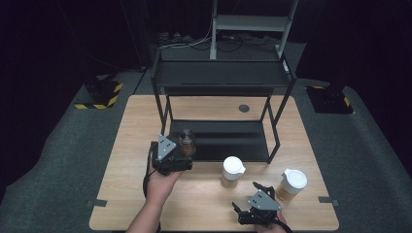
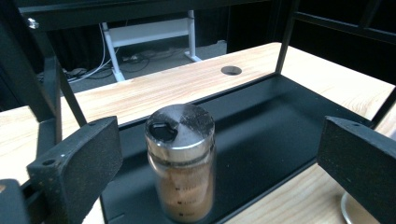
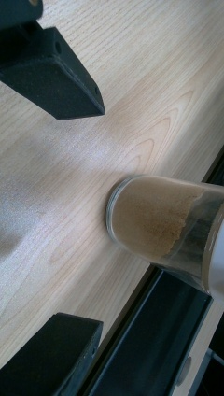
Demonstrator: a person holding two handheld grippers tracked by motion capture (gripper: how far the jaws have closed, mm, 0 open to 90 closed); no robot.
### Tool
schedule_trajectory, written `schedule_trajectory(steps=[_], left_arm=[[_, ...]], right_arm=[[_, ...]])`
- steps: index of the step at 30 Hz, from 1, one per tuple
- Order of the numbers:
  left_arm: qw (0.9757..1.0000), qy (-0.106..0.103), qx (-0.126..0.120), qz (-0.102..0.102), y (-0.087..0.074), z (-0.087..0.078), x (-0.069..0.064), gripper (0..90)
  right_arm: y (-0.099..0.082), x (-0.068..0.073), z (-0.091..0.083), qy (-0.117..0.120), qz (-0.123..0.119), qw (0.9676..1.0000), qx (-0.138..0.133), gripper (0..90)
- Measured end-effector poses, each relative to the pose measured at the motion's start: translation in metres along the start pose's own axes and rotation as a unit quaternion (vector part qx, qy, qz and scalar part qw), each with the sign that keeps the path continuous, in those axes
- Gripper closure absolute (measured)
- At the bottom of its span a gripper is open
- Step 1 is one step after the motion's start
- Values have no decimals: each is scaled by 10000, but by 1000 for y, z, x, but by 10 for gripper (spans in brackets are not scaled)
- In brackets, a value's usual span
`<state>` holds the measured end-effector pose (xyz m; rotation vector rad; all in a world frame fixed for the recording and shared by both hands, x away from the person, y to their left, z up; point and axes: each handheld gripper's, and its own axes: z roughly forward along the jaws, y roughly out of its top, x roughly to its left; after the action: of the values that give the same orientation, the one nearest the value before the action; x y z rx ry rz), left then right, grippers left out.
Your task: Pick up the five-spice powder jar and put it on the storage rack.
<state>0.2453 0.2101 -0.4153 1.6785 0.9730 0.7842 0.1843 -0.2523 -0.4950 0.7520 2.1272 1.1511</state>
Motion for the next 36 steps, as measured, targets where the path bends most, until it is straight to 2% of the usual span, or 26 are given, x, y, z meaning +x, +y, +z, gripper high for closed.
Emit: schedule_trajectory(steps=[8,18,24,36], left_arm=[[9999,117,-18,120,-6,-19,-5,4],[9998,148,5,96,-23,-37,-3,4],[9999,136,22,61,-33,-44,-3,4],[9997,110,116,186,-57,-56,-7,4]], right_arm=[[0,0,0,-4,-5,10000,3,0],[0,0,0,-2,-7,10000,5,0],[0,0,0,2,7,10000,12,0],[0,0,0,2,4,10000,12,0]])
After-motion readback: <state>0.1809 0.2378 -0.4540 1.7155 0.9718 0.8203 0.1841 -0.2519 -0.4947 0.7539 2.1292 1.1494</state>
